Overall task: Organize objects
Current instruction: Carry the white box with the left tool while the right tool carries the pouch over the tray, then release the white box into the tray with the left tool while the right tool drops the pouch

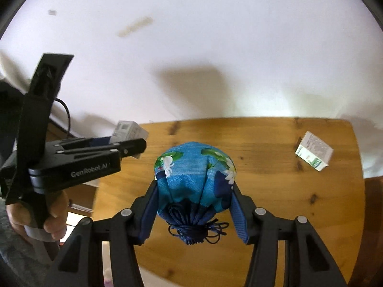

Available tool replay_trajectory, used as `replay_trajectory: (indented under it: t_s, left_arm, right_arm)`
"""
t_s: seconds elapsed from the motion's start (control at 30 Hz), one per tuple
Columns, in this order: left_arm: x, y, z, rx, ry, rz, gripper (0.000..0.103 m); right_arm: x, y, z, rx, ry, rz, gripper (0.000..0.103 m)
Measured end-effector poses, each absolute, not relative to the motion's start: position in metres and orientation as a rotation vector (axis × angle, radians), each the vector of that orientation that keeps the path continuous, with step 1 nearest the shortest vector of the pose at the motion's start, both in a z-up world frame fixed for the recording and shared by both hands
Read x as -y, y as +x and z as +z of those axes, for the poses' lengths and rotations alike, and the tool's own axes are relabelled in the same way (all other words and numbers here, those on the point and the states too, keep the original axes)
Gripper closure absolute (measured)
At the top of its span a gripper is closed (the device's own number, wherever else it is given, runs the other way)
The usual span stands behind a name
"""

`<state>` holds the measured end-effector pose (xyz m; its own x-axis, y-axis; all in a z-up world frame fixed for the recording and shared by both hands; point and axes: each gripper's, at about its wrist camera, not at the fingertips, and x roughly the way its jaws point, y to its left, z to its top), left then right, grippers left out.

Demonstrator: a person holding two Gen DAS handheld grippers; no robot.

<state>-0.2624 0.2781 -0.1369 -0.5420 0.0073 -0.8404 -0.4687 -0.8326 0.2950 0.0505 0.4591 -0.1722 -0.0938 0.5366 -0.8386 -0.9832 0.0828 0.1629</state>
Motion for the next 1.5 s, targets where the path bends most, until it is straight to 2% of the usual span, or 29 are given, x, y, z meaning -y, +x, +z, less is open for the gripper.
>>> replay_trajectory:
  t_s: [0.27, 0.53, 0.77, 1.03, 1.5]
  left_arm:
    - [-0.246, -0.158, -0.060, -0.654, -1.164, 2.468, 0.059]
    - [-0.202, -0.063, 0.011, -0.669, -1.065, 2.568, 0.059]
    - [-0.180, -0.012, 0.003, -0.675, -1.074, 2.662, 0.058]
    - [-0.153, 0.033, -0.010, -0.561, -1.136, 2.706, 0.058]
    - [-0.137, 0.067, -0.030, -0.611, -1.148, 2.795, 0.058]
  right_arm:
    - [-0.376, 0.012, -0.089, -0.849, -0.561, 1.559, 0.048]
    - [-0.309, -0.022, -0.046, -0.790, -0.542, 1.631, 0.048]
    - [-0.267, -0.036, -0.036, -0.809, -0.538, 1.672, 0.047]
    - [-0.232, -0.047, -0.038, -0.852, -0.562, 1.664, 0.047]
    - [-0.221, -0.068, -0.073, -0.962, -0.686, 1.627, 0.046]
